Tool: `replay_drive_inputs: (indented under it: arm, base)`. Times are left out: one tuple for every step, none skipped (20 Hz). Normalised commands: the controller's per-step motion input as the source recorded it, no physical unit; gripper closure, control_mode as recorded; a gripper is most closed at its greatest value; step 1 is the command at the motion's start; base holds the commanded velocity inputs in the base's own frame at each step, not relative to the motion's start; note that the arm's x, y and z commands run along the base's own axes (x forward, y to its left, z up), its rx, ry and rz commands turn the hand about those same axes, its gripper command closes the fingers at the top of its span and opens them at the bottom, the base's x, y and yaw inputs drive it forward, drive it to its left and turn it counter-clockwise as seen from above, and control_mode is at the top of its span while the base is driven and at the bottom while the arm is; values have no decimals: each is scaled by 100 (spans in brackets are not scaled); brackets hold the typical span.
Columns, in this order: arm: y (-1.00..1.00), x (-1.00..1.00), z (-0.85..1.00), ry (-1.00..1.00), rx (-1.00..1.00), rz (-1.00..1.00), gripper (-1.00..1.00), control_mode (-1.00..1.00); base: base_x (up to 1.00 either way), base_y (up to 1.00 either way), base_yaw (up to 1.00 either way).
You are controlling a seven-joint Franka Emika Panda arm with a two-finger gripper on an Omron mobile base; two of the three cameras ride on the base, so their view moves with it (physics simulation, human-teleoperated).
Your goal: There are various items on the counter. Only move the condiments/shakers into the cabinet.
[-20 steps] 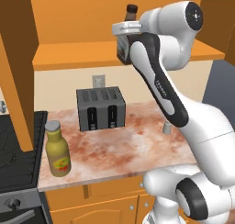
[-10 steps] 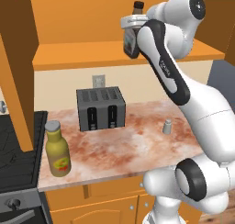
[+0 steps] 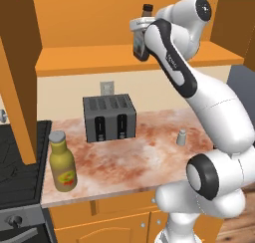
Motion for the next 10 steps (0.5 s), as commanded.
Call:
replay_drive_inputs:
  arm:
    - [0, 64, -21, 0, 0, -1, 100, -100]
    - [0, 61, -22, 0, 0, -1, 100, -100]
    - [0, 64, -21, 0, 0, -1, 100, -100]
    - [0, 64, -18, 0, 0, -1, 100, -100]
    - [0, 64, -20, 0, 0, -1, 100, -100]
    - [0, 64, -21, 0, 0, -1, 100, -100]
    - [0, 62, -21, 0, 0, -1, 100, -100]
    - [0, 56, -21, 0, 0, -1, 100, -100]
    - [0, 55, -23, 0, 0, -1, 100, -100]
    - [0, 55, -24, 0, 0, 0, 100, -100]
  base:
    - [0, 0, 0]
    - [0, 0, 0]
    - [0, 0, 0]
    - [0, 0, 0]
    - [0, 0, 0]
    - [0, 0, 0]
    - [0, 0, 0]
    - [0, 0, 0]
    - [0, 0, 0]
    - [0, 0, 0]
